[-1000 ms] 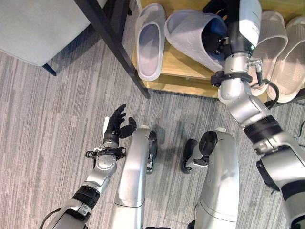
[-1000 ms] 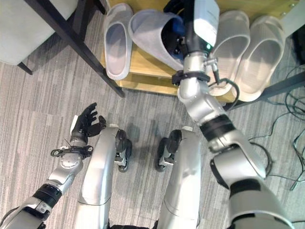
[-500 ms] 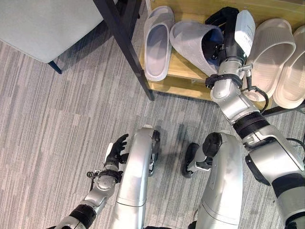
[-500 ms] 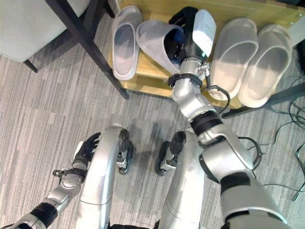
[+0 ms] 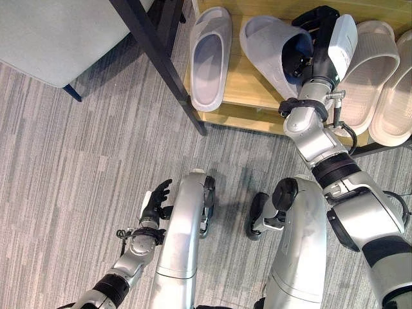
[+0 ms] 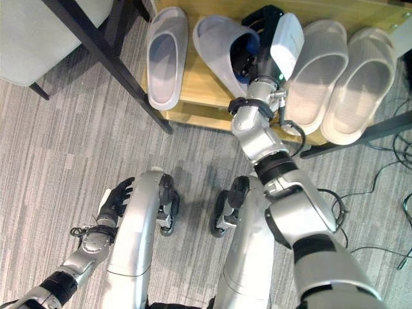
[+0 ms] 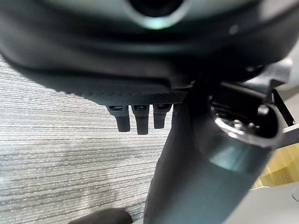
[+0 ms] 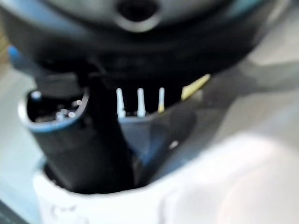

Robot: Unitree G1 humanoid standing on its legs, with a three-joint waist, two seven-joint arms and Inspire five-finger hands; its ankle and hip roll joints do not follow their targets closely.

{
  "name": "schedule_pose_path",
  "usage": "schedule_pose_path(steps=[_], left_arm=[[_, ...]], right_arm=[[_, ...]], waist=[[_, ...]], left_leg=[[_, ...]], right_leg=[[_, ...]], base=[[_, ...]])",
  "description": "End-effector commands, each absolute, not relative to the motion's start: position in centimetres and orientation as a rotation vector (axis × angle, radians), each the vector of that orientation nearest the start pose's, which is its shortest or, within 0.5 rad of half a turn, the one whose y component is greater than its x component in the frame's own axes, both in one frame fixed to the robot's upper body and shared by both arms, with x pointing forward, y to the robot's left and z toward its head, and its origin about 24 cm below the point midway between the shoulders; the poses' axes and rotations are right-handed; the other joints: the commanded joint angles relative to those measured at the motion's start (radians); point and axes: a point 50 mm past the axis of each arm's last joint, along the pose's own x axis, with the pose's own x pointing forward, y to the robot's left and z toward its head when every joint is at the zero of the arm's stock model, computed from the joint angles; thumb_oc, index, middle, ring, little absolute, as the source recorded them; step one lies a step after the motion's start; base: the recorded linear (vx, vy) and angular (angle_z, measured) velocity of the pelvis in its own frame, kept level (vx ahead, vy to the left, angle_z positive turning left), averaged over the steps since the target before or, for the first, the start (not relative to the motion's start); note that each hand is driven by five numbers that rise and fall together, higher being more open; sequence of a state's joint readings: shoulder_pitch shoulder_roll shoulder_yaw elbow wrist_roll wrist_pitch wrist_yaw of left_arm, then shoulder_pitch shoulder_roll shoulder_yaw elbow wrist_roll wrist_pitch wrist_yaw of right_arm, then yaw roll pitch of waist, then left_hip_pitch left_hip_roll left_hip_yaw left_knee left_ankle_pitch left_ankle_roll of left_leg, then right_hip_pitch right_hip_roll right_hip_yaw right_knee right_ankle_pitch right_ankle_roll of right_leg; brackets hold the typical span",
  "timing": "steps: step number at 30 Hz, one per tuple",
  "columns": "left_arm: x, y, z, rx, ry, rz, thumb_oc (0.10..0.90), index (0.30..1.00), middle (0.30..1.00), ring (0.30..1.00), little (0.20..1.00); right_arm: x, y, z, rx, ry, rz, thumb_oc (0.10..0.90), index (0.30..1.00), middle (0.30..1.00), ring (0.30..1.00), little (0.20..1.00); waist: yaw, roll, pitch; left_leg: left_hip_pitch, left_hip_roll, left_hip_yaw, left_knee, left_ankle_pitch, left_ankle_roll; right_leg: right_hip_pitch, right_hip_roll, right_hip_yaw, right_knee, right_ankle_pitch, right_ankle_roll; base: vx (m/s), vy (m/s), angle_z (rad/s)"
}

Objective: Arrange the slippers neatly on the shoe rack.

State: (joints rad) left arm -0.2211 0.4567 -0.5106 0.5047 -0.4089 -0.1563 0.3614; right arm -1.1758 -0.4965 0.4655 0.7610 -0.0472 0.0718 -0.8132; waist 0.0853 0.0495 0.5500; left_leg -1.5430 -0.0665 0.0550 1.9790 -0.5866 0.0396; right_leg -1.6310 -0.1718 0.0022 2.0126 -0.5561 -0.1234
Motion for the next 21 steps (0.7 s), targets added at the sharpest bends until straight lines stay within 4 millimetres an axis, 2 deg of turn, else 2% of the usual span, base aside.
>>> schedule_pose_path(steps=[1,3,4,5,13,21], left_arm=[[27.3,15.4,0.1,0.202,0.109,-0.055,0.800,0.900,0.900,0.900,0.900],[27.3,15.2,0.1,0.206,0.111,-0.062,0.800,0.900,0.900,0.900,0.900],[27.3,15.2,0.1,0.208,0.113,-0.063,0.800,0.900,0.900,0.900,0.900],[27.3,15.2,0.1,0.208,0.112,-0.063,0.800,0.900,0.900,0.900,0.900],[27.3,15.4,0.0,0.211,0.118,-0.070,0.800,0.900,0.900,0.900,0.900],[27.2,16.0,-0.3,0.208,0.143,-0.052,0.800,0.900,0.900,0.900,0.900]], right_arm=[[37.0,-14.9,34.7,-0.589,-0.954,-0.711,0.400,0.300,0.300,0.300,0.300],[37.1,-15.2,35.0,-0.592,-0.951,-0.725,0.400,0.300,0.300,0.300,0.300],[37.2,-15.2,35.1,-0.598,-0.949,-0.722,0.428,0.342,0.342,0.342,0.342],[37.2,-15.2,35.2,-0.598,-0.950,-0.722,0.800,0.900,0.900,0.900,0.900],[37.9,-14.4,36.2,-0.656,-0.933,-0.650,0.800,0.900,0.900,0.900,0.900],[38.6,-13.7,35.8,-0.677,-0.884,-0.541,0.800,0.900,0.900,0.900,0.900]], waist=[[0.031,0.013,-0.030],[0.032,0.015,-0.030],[0.033,0.016,-0.030],[0.033,0.016,-0.030],[0.046,0.018,-0.030],[0.047,0.008,-0.030]], left_leg=[[-0.027,0.023,-0.019,0.013,-0.085,-0.038],[-0.027,0.024,-0.020,0.015,-0.086,-0.039],[-0.027,0.024,-0.022,0.019,-0.088,-0.041],[-0.027,0.025,-0.021,0.018,-0.087,-0.040],[-0.027,0.029,-0.026,0.019,-0.085,-0.044],[-0.027,0.034,-0.030,0.020,-0.081,-0.051]], right_leg=[[0.061,0.049,0.041,0.077,-0.111,-0.040],[0.061,0.048,0.040,0.077,-0.112,-0.041],[0.061,0.050,0.040,0.079,-0.113,-0.041],[0.061,0.049,0.040,0.078,-0.113,-0.042],[0.061,0.042,0.043,0.086,-0.113,-0.043],[0.061,0.037,0.046,0.097,-0.120,-0.046]], base=[[0.00,0.000,0.00],[0.00,0.000,0.00],[0.00,0.000,0.00],[0.00,0.000,0.00],[0.00,0.000,0.00],[0.00,0.000,0.00]])
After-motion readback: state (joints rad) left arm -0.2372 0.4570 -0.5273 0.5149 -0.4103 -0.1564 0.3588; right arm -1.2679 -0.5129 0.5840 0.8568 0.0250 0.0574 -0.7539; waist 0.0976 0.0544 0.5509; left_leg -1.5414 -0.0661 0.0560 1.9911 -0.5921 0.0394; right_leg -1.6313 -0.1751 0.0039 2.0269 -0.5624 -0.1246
